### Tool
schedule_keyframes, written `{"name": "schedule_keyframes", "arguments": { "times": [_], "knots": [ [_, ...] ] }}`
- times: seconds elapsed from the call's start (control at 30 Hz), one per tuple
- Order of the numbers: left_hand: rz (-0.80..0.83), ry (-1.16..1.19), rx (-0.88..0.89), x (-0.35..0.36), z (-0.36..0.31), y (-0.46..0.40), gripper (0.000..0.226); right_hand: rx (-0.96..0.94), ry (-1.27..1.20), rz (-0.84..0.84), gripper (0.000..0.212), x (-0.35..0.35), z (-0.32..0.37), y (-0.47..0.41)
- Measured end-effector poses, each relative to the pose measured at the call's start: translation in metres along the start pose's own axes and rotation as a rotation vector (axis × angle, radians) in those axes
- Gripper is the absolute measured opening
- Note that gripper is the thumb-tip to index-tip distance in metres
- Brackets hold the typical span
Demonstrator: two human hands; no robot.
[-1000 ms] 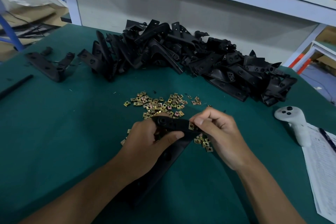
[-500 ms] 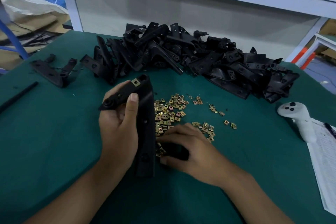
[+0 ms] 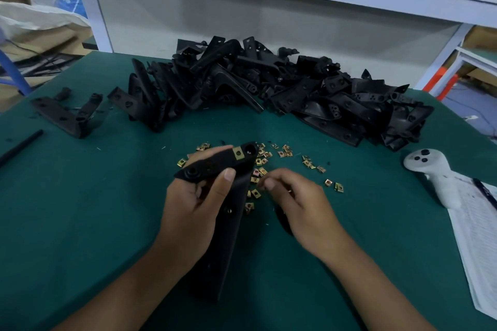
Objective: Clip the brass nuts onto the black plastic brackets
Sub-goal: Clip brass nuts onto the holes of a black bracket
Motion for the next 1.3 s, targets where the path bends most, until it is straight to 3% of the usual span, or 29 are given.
{"name": "schedule_keyframes", "arguments": {
  "times": [0.1,0.23,0.53,0.8,1.03,1.3],
  "knots": [
    [0.102,0.028,-0.054,0.003,-0.001,0.001,0.026,0.133,-0.377,-0.046,0.024,-0.008,-0.006,-0.003],
    [0.263,0.034,-0.148,0.009,-0.001,0.004,0.028,0.128,-0.655,-0.047,0.017,-0.014,-0.005,-0.007],
    [0.444,-0.048,-0.221,0.016,-0.001,0.007,0.031,0.151,-0.625,-0.040,0.021,-0.021,-0.002,-0.007],
    [0.592,-0.133,-0.258,0.024,0.000,0.013,0.026,0.051,-0.609,-0.013,0.020,-0.027,0.005,-0.005],
    [0.579,-0.346,-0.197,0.023,-0.003,0.013,0.029,0.043,-0.463,0.081,0.009,-0.026,0.010,-0.002],
    [0.539,-0.376,-0.216,0.020,0.006,0.013,0.023,0.045,-0.487,0.192,0.012,-0.022,0.015,0.001]
  ]
}}
Point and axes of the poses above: each hand's wrist, its own y-axis away from the middle knuckle, its own x-axis out of the palm, z = x × y, the point moved 3 cm from there along -y, towards the middle knuckle, and after that the axes turned 9 degrees about z, right-handed, at the moved point
